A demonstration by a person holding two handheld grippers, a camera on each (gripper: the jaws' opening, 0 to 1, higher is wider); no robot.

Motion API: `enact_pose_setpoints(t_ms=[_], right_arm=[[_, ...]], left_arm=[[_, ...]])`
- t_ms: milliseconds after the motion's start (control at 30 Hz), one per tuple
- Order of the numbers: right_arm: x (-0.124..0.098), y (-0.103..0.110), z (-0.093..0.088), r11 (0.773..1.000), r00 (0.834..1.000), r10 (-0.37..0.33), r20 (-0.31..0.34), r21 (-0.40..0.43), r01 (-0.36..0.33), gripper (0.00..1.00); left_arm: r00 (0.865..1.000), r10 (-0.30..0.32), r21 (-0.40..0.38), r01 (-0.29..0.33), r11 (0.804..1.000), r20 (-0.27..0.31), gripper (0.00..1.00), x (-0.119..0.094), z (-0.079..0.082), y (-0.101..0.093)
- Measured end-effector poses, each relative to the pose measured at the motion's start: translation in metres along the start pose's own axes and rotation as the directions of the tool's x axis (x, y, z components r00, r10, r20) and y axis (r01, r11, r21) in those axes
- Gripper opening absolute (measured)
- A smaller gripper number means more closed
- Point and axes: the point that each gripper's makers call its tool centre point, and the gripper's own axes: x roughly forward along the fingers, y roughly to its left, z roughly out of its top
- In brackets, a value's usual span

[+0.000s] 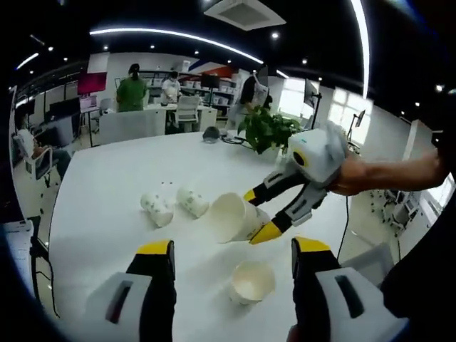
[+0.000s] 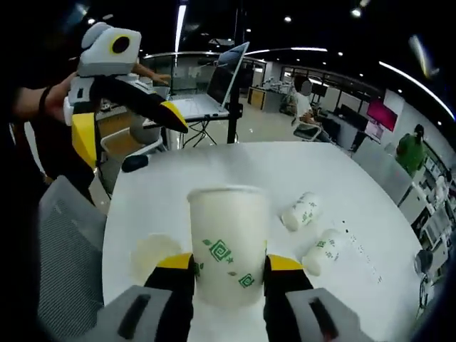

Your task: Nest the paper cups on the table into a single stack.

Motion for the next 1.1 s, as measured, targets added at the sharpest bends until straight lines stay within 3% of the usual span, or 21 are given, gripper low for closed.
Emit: enact_pose_setpoints(t_ms=[400, 633, 967, 1100], right_arm=[[-0.007, 0.038, 0.016, 0.998, 1.000, 0.011, 0.022, -0.054, -0.010, 0.37], [-0.004, 0.044, 0.018, 0.991, 1.000, 0.000, 0.004, -0.135, 0.001, 0.37], [-0.009, 0.061, 0.027, 0.989, 1.000, 0.007, 0.031, -0.149, -0.002, 0.37], [-0.011, 0.068, 0.033, 0.986, 0.999, 0.013, 0.045, -0.166, -0.005, 0.37]], left_arm=[[0.994, -0.100, -0.032, 0.098, 0.995, -0.042, 0.53, 0.025, 0.002, -0.022], [0.986, -0.145, -0.065, 0.139, 0.988, -0.083, 0.49, 0.032, -0.009, -0.036], [0.977, -0.172, -0.135, 0.155, 0.979, -0.129, 0.41, 0.037, -0.029, -0.042], [0.975, -0.186, -0.174, 0.164, 0.971, -0.121, 0.38, 0.036, -0.028, -0.045]])
